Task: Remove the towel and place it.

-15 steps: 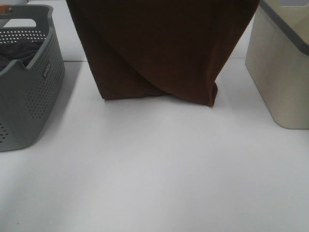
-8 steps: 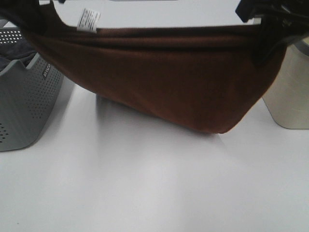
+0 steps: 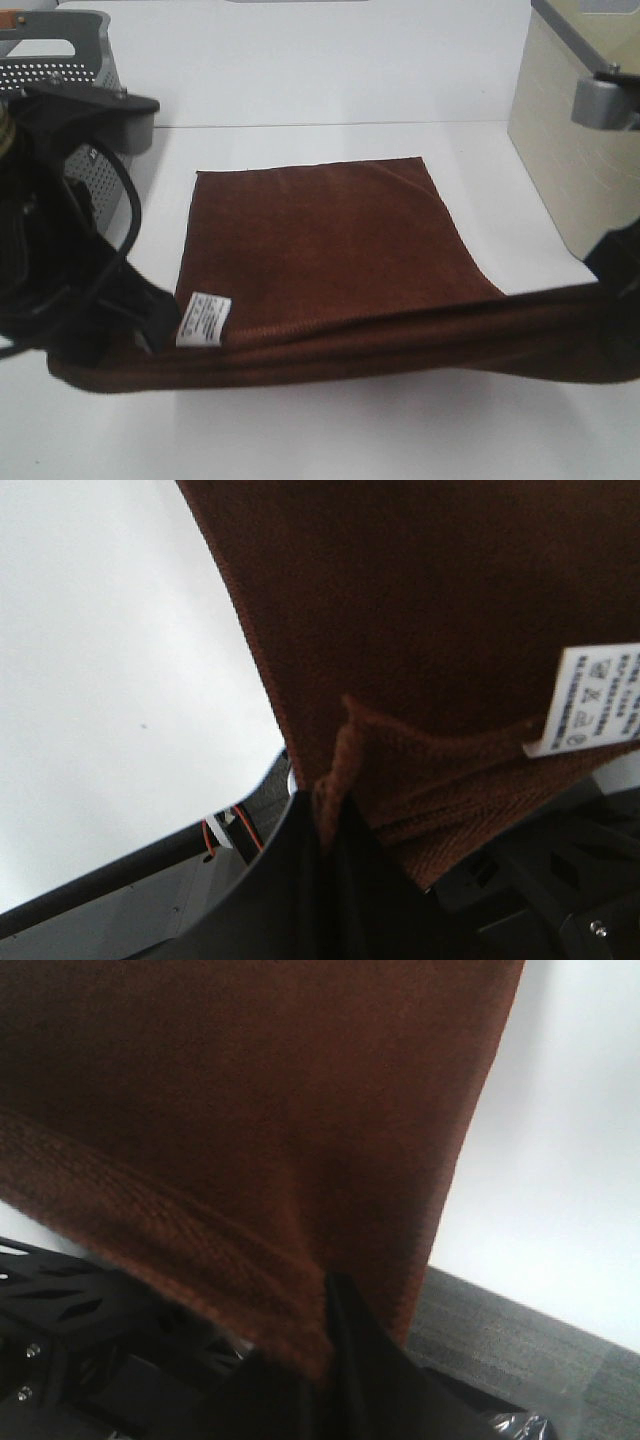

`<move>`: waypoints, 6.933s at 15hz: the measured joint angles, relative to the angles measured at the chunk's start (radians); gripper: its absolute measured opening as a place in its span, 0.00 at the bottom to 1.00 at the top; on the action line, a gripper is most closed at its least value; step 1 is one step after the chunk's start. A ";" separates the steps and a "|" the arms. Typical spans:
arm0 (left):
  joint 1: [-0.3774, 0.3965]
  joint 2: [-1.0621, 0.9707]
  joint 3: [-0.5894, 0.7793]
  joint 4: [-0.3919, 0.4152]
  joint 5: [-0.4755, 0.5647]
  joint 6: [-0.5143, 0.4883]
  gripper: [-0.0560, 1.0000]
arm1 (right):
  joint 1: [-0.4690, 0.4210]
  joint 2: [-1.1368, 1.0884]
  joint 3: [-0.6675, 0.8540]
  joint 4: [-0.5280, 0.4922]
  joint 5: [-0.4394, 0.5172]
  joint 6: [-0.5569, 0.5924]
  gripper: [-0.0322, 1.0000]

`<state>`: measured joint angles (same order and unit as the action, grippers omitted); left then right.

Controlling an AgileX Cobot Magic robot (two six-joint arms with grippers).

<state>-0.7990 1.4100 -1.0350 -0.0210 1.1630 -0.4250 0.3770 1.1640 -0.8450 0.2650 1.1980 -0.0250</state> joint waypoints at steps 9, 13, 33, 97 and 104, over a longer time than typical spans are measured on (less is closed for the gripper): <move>-0.095 -0.002 0.077 -0.080 0.011 -0.028 0.09 | 0.000 -0.077 0.161 0.029 0.006 0.000 0.08; -0.095 -0.002 0.086 -0.086 0.042 -0.028 0.59 | -0.001 -0.077 0.161 0.015 0.017 0.000 0.44; 0.314 0.023 -0.074 0.190 -0.420 -0.125 0.72 | -0.001 0.238 -0.182 -0.091 -0.318 0.006 0.74; 0.397 0.847 -0.917 0.111 -0.141 0.186 0.72 | -0.087 1.425 -1.365 -0.274 -0.188 0.025 0.23; 0.397 0.858 -0.919 0.114 -0.241 0.172 0.72 | -0.087 1.417 -1.365 -0.322 -0.181 -0.001 0.03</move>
<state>-0.4020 2.2680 -1.9540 0.0930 0.9220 -0.2530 0.2900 2.5810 -2.2100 -0.0570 1.0170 -0.0260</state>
